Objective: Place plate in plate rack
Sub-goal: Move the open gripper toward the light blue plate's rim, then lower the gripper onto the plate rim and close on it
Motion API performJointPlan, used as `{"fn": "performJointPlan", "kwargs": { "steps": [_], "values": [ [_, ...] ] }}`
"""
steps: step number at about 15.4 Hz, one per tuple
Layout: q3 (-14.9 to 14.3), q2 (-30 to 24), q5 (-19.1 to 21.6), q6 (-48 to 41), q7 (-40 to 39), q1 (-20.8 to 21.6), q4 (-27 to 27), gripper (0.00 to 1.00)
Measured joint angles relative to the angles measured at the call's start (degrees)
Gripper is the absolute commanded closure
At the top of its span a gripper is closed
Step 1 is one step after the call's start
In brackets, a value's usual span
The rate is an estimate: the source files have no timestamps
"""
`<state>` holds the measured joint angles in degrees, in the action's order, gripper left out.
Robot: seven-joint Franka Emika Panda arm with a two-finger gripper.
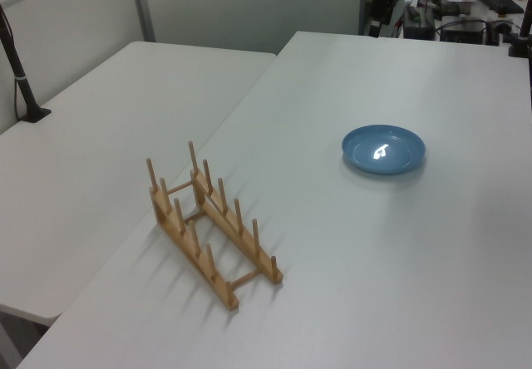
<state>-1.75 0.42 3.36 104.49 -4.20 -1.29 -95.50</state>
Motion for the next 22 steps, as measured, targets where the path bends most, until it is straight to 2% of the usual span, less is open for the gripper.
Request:
{"fn": "performJointPlan", "kwargs": {
  "steps": [3,6,9,11,18,22],
  "values": [
    [-0.2,0.0,0.0,-1.3,-2.0,-0.1,0.0,0.00],
    [-0.3,0.0,-0.3,-2.7,-11.2,-0.9,0.0,0.00],
    [-0.3,0.4,-1.0,-3.0,-24.7,-2.9,-0.1,0.00],
    [-0.3,1.2,-1.5,-3.0,-29.2,-4.0,-0.3,0.00],
    [-0.4,5.9,-1.8,-1.8,-30.4,-6.3,-1.5,0.01],
    [-0.4,7.2,-1.8,3.9,-30.4,-6.8,-5.6,0.03]
  ]
}}
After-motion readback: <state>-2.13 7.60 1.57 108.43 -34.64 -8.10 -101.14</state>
